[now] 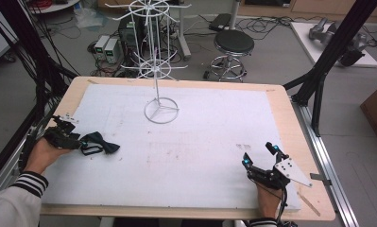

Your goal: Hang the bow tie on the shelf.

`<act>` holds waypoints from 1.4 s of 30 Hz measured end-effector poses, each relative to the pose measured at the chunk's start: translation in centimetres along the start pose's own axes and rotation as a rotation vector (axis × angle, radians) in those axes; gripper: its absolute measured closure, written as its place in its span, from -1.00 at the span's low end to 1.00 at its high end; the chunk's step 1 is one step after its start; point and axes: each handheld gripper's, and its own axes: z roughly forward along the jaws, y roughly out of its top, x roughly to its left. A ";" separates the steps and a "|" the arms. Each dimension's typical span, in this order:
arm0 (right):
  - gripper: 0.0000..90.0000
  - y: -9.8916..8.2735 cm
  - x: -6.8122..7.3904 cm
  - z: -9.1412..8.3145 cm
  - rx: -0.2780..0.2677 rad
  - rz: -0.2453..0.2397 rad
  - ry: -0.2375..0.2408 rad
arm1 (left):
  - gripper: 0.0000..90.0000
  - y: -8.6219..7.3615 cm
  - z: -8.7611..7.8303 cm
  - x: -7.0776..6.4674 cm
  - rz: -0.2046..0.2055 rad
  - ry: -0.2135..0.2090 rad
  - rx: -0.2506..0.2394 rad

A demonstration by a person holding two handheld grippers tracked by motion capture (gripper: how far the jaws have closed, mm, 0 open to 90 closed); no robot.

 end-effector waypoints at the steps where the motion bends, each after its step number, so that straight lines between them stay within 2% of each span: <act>1: -0.82 0.0 0.0 0.0 0.000 0.000 0.000 | 0.22 0.1 0.0 0.1 -0.004 0.001 0.008; 9: -0.82 0.0 0.0 0.0 -0.003 0.002 -0.002 | 0.43 0.4 0.0 -0.1 -0.008 -0.004 0.033; 10: -0.82 0.0 0.0 0.0 -0.004 0.003 -0.001 | 0.56 0.4 0.1 -0.3 -0.001 -0.002 0.042; 12: -0.82 0.0 -0.1 0.0 -0.005 0.003 -0.001 | 0.62 0.5 0.1 -0.4 0.005 -0.001 0.052; 17: -0.82 0.0 -0.1 0.0 -0.006 0.002 0.002 | 0.70 0.7 0.2 -0.5 -0.016 0.003 0.057; 21: -0.82 0.0 -0.1 0.0 -0.009 -0.001 0.000 | 0.74 0.7 0.1 -0.5 -0.008 0.009 0.057; 25: -0.82 0.0 -0.1 0.0 -0.009 0.000 0.001 | 0.77 0.5 -0.1 -0.4 -0.011 0.018 0.025; 27: -0.82 0.0 -0.1 0.0 -0.009 0.000 0.000 | 0.78 0.3 -0.5 -0.3 -0.011 0.018 -0.009; 28: -0.82 0.0 -0.1 0.0 -0.009 0.000 0.000 | 0.78 0.3 -0.5 -0.3 -0.011 0.018 -0.009; 30: -0.82 0.0 -0.1 0.0 -0.009 -0.001 0.000 | 0.78 0.2 -1.0 -0.2 -0.011 0.024 -0.051; 32: -0.82 0.0 -0.1 0.0 -0.009 -0.002 -0.001 | 0.78 0.2 -1.1 -0.2 -0.009 0.024 -0.062; 33: -0.82 0.0 -0.1 0.0 -0.009 -0.001 0.000 | 0.78 0.1 -1.5 -0.2 -0.004 0.030 -0.090; 34: -0.82 0.0 -0.1 0.0 -0.009 -0.001 0.000 | 0.78 0.1 -1.5 -0.2 -0.004 0.030 -0.090; 36: -0.82 0.0 -0.1 0.0 -0.009 -0.001 0.000 | 0.78 0.1 -1.9 -0.2 0.000 0.040 -0.129; 37: -0.82 0.0 -0.1 0.0 -0.010 -0.001 -0.001 | 0.78 0.1 -2.4 -0.2 0.014 0.045 -0.169; 38: -0.82 0.0 -0.1 0.0 -0.009 -0.002 -0.001 | 0.79 0.1 -2.4 -0.2 0.014 0.045 -0.169; 41: -0.82 0.0 -0.1 0.0 -0.009 -0.002 -0.001 | 0.79 0.2 -3.0 -0.2 0.024 0.058 -0.228; 42: -0.82 0.0 -0.1 0.0 -0.009 -0.002 -0.001 | 0.79 0.2 -3.0 -0.2 0.024 0.058 -0.228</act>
